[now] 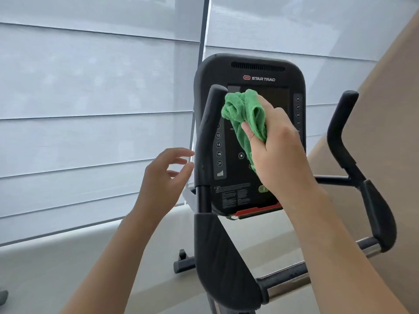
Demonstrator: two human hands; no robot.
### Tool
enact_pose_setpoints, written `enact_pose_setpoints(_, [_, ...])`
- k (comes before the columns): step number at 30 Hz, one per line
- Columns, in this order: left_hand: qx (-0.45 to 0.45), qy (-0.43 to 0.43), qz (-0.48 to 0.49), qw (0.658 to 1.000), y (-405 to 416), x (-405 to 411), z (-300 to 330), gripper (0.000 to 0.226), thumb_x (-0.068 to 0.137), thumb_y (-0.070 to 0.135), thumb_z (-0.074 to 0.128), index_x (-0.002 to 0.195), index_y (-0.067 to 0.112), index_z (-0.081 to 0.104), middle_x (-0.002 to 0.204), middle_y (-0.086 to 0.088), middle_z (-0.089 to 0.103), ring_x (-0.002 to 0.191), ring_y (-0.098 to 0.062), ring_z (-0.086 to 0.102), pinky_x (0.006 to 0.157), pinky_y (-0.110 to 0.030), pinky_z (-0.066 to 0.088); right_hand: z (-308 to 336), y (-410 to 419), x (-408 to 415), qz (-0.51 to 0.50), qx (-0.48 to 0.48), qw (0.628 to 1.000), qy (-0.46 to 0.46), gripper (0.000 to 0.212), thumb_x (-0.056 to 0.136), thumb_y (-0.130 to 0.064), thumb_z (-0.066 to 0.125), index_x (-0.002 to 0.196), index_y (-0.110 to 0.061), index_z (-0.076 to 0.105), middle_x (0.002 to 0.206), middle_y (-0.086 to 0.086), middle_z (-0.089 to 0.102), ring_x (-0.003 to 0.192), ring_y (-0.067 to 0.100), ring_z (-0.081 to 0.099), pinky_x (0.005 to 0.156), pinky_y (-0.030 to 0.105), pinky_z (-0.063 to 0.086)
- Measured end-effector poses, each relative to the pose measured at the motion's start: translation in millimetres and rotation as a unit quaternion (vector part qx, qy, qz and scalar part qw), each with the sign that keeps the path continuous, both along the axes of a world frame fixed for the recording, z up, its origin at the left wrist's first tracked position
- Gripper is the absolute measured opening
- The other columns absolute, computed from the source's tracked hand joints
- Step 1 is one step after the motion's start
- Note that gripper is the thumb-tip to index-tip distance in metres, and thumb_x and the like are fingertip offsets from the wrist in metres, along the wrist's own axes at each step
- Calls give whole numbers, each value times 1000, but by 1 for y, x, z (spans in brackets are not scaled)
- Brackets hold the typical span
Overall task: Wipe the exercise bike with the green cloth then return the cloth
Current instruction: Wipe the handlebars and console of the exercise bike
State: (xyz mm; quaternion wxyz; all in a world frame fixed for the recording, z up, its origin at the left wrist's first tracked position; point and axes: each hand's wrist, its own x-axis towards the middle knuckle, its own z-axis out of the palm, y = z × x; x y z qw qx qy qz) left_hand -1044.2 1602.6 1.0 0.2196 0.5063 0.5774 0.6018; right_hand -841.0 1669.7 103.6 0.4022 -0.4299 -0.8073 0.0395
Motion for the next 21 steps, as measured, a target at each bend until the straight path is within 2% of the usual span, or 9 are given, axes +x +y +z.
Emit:
enact_pose_setpoints(3, [-3,-35,-8,999,17,-7,-2,23,97,12,71,109,31,73,112,19,73,98,-3,70,72,-10,51,25,15,-21,-13,49,999,15,55,107,-29,57,160,-25,42,111,3,55,97,17,57,91,25,47])
enact_pose_setpoints(4, [-5,-42,-16,999,22,-9,-3,23,96,12,71,109,31,73,112,18,73,101,-5,70,74,-11,52,32,20,-30,-16,60,998,17,56,106,-26,59,160,-22,42,115,5,54,99,20,57,94,26,47])
enact_pose_setpoints(6, [-7,-49,-43,998,30,-11,-4,27,95,9,71,108,33,73,112,16,73,103,-7,70,76,-13,54,39,28,-54,-23,56,998,-10,58,106,-28,59,160,-19,41,126,10,50,107,27,56,100,39,50])
enact_pose_setpoints(9, [0,-43,-74,996,40,-17,-6,32,94,4,72,104,34,71,112,15,72,100,-8,72,77,-23,59,29,31,-98,-62,-14,989,-136,65,103,-53,56,160,-27,38,155,12,30,129,37,43,107,55,48])
enact_pose_setpoints(11, [6,-41,-84,996,47,-21,-7,33,93,3,72,101,35,70,110,15,71,97,-10,71,77,-25,60,20,35,-115,-106,-23,974,-201,68,96,-70,55,150,-30,46,161,12,23,133,40,36,105,55,49])
enact_pose_setpoints(13, [5,-48,-94,994,52,-24,-9,35,91,3,72,98,36,69,110,14,71,96,-11,71,77,-23,59,24,44,-122,-131,4,970,-203,63,91,-75,59,134,-29,59,147,9,38,116,36,45,93,47,51])
enact_pose_setpoints(16, [-7,-60,-113,992,57,-29,-11,34,90,2,73,95,35,68,109,15,71,94,-9,70,74,-19,57,34,62,-125,-169,60,956,-234,41,90,-64,69,110,-28,68,114,1,55,92,29,57,71,35,47])
enact_pose_setpoints(18, [-18,-59,-125,990,61,-33,-11,34,89,1,74,94,34,67,108,16,71,94,-9,70,70,-18,55,36,72,-123,-145,67,965,-207,30,87,-57,73,98,-30,70,99,-3,59,86,26,62,69,34,46])
enact_pose_setpoints(21, [-25,-69,-135,988,64,-35,-12,34,88,-1,74,95,32,67,108,15,71,95,-10,70,73,-19,54,38,83,-108,-7,-10,997,-76,23,77,-40,88,88,-25,75,88,-5,67,80,21,65,76,37,54])
